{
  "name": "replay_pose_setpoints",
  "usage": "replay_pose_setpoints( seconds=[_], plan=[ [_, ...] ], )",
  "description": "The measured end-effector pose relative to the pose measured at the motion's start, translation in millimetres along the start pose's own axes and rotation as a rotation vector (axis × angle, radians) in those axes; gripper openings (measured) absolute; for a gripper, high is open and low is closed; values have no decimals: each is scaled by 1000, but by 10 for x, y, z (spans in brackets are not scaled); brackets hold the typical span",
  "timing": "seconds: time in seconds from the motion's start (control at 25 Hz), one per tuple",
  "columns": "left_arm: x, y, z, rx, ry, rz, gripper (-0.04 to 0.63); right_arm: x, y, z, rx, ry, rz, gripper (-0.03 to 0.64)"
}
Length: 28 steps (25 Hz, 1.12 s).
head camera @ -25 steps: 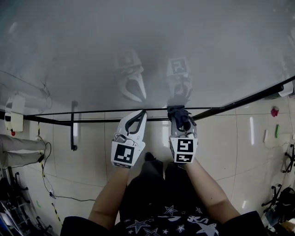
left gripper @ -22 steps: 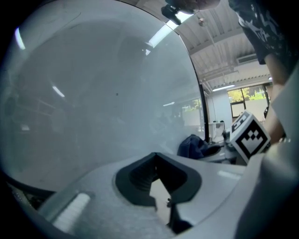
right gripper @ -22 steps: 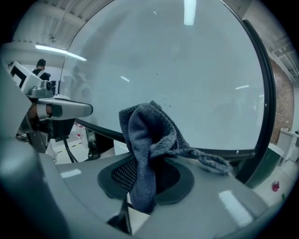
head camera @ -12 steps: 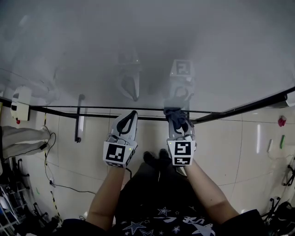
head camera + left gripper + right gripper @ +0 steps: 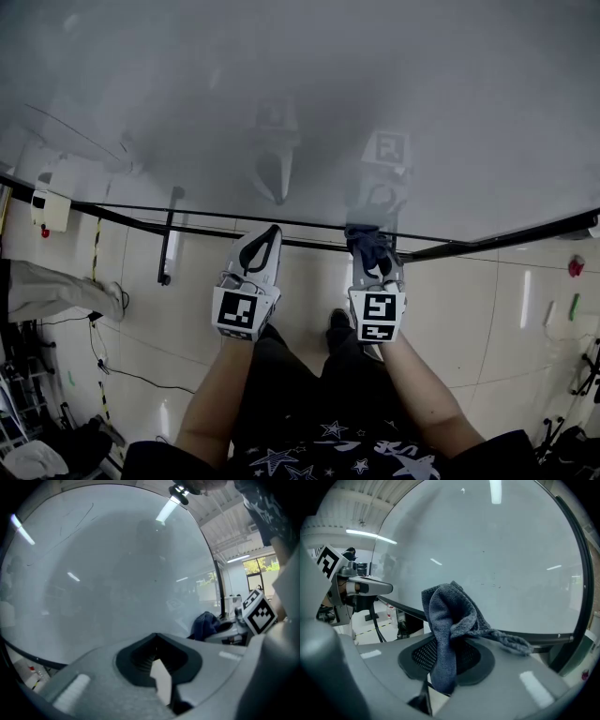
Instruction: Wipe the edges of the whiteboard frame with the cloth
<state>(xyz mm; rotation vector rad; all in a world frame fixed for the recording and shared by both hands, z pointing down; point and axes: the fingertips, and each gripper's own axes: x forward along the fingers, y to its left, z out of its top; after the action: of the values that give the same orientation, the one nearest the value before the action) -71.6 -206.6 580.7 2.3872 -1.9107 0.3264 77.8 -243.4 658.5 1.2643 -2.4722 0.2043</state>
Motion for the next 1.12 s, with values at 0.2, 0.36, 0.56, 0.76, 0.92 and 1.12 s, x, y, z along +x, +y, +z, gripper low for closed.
replay_pose_setpoints(
  seconds=[0.2,0.36,0.56,0.76,0.92,1.12],
  plan=[
    [-146,242,-81,16,-18,-54,4,68,246,89,-9,-8,-34,80],
    [-344,746,-239,16,-15,-66,3,332,708,161,-16,1,-47,80],
    [-583,1198,-373,10,-8,-72,3,520,1097,180,-11,24,-64,80],
    [-791,1556,-449,7,6,-67,3,684,1479,299,-25,25,-41,80],
    [-918,1868,-452,-9,0,-63,3,864,1827,347,-57,28,-17,80],
    [-1024,2139,-581,-11,-7,-77,4,996,2140,399,-50,25,-18,80]
  ],
)
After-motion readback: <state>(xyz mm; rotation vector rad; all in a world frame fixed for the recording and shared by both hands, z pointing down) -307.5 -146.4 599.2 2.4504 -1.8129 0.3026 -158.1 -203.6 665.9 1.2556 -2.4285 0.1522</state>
